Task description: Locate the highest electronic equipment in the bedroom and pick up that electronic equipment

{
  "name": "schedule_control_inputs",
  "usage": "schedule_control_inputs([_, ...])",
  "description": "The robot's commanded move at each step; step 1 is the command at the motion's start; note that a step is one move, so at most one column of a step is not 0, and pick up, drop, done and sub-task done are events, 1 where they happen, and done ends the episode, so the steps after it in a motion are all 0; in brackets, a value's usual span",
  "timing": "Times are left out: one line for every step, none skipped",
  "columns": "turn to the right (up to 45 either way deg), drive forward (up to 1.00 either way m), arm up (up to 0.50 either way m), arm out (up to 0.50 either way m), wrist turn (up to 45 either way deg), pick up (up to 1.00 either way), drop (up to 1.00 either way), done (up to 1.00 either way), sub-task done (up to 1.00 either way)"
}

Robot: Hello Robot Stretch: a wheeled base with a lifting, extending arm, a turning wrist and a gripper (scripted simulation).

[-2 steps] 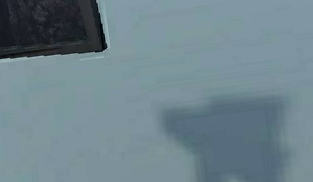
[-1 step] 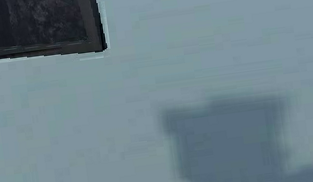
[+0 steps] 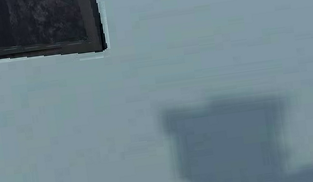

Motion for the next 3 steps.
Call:
schedule_control_inputs([0.0,0.0,0.0,0.0,45.0,0.0,0.0,0.0,0.0])
schedule_control_inputs([0.0,0.0,0.0,0.0,45.0,0.0,0.0,0.0,0.0])
schedule_control_inputs([0.0,0.0,0.0,0.0,45.0,0.0,0.0,0.0,0.0])
